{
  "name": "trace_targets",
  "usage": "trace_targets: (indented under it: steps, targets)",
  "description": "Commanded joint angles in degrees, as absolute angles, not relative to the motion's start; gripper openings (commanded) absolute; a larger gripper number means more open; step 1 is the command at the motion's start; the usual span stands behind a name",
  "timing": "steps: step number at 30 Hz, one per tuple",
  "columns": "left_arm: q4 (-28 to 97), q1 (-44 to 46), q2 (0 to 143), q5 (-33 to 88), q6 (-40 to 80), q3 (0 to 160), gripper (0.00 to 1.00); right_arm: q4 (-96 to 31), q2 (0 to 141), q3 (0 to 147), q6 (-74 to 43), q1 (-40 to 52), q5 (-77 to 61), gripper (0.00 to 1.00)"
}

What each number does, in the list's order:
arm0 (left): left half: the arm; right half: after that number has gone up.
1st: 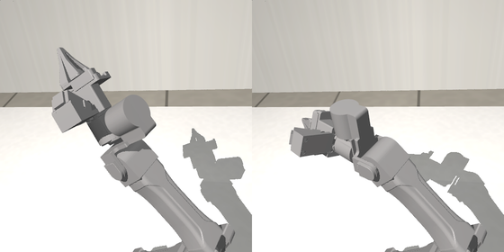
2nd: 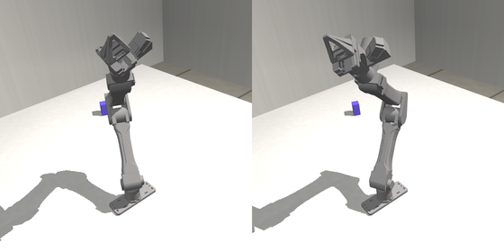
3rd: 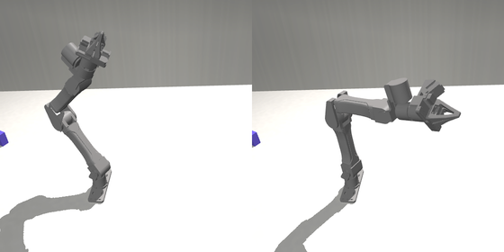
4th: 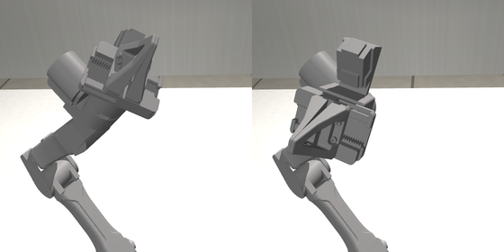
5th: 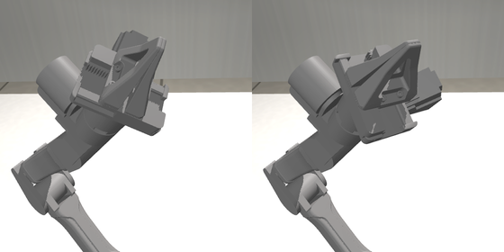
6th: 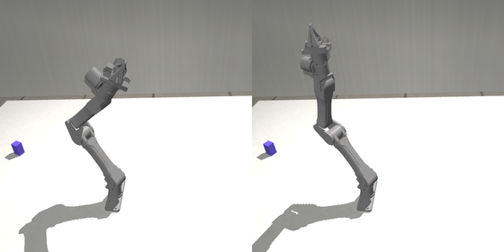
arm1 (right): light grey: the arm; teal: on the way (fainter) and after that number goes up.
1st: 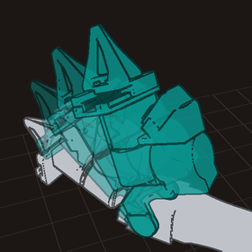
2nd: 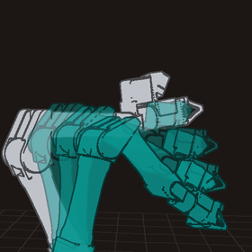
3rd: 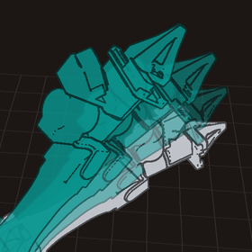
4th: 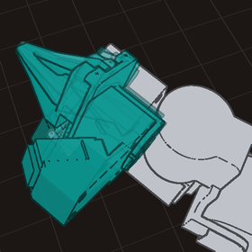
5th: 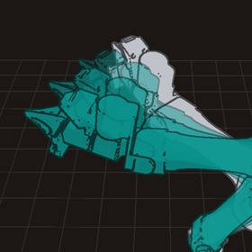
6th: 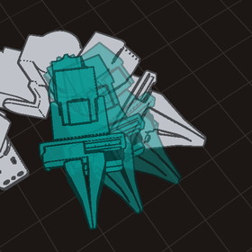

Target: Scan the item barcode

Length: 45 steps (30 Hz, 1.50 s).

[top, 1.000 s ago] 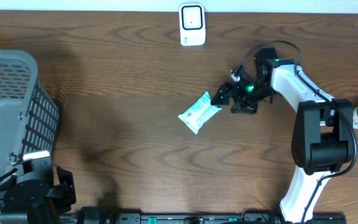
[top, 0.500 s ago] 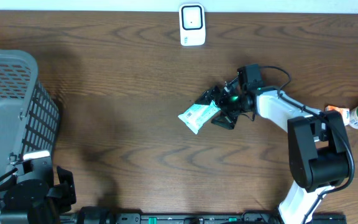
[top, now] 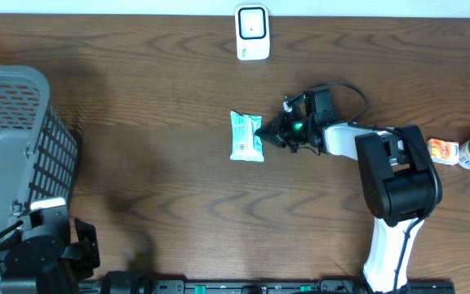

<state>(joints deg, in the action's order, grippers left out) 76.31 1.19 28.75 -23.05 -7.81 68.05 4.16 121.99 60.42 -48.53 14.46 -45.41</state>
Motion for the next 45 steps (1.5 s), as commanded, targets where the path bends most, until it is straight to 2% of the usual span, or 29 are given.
trace_targets:
  steps: [1, 4, 6, 7, 8, 9, 10, 14, 21, 26, 32, 38, 42, 45]
  targets:
    - [76.31, 1.21, 28.56, -23.99, -8.54, 68.4, 0.83, -4.23, 123.61, 55.77, -42.74, 13.58, -25.1, 0.02]
    - [76.31, 1.21, 28.56, -23.99, -8.54, 68.4, 0.83, -13.61, 116.81, 55.77, -42.94, 13.58, -18.37, 0.02]
    - [76.31, 1.21, 28.56, -23.99, -8.54, 68.4, 0.83, -21.28, 107.48, 55.77, -42.33, 13.61, -13.06, 0.01]
    - [76.31, 1.21, 28.56, -23.99, -8.54, 68.4, 0.84, -21.06, 105.56, 55.77, -40.03, 13.58, -12.34, 0.26]
    - [76.31, 1.21, 28.56, -23.99, -8.54, 68.4, 0.83, -19.38, 104.38, 55.77, -35.77, 13.58, -12.1, 0.68]
    - [76.31, 1.21, 28.56, -23.99, -8.54, 68.4, 0.83, -18.02, 104.33, 55.77, -33.28, 13.56, -12.62, 0.92]
    - [76.31, 1.21, 28.56, -23.99, -8.54, 68.4, 0.84, -17.02, 104.55, 55.77, -31.7, 13.5, -14.13, 0.99]
    - [76.31, 1.21, 28.56, -23.99, -8.54, 68.4, 0.83, -11.09, 107.53, 55.77, -22.57, 13.52, -20.4, 0.99]
    - [76.31, 1.21, 28.56, -23.99, -8.54, 68.4, 0.84, 0.05, 118.89, 57.76, -17.56, 13.58, -33.78, 0.99]
    - [76.31, 1.21, 28.56, -23.99, -8.54, 68.4, 0.84, -5.78, 125.03, 62.06, -11.66, 14.0, -41.89, 0.99]
    - [76.31, 1.21, 28.56, -23.99, -8.54, 68.4, 0.84, -13.61, 125.36, 62.08, -5.37, 15.62, -34.35, 0.99]
    - [76.31, 1.21, 28.56, -23.99, -8.54, 68.4, 0.84, -12.56, 128.25, 62.33, -3.68, 17.41, -32.8, 0.99]
    - [76.31, 1.21, 28.56, -23.99, -8.54, 68.4, 0.83, -13.82, 133.99, 64.82, -2.22, 18.87, -33.65, 0.99]
    - [76.31, 1.21, 28.56, -23.99, -8.54, 68.4, 0.83, -19.4, 140.31, 68.53, 1.45, 21.02, -34.35, 0.99]
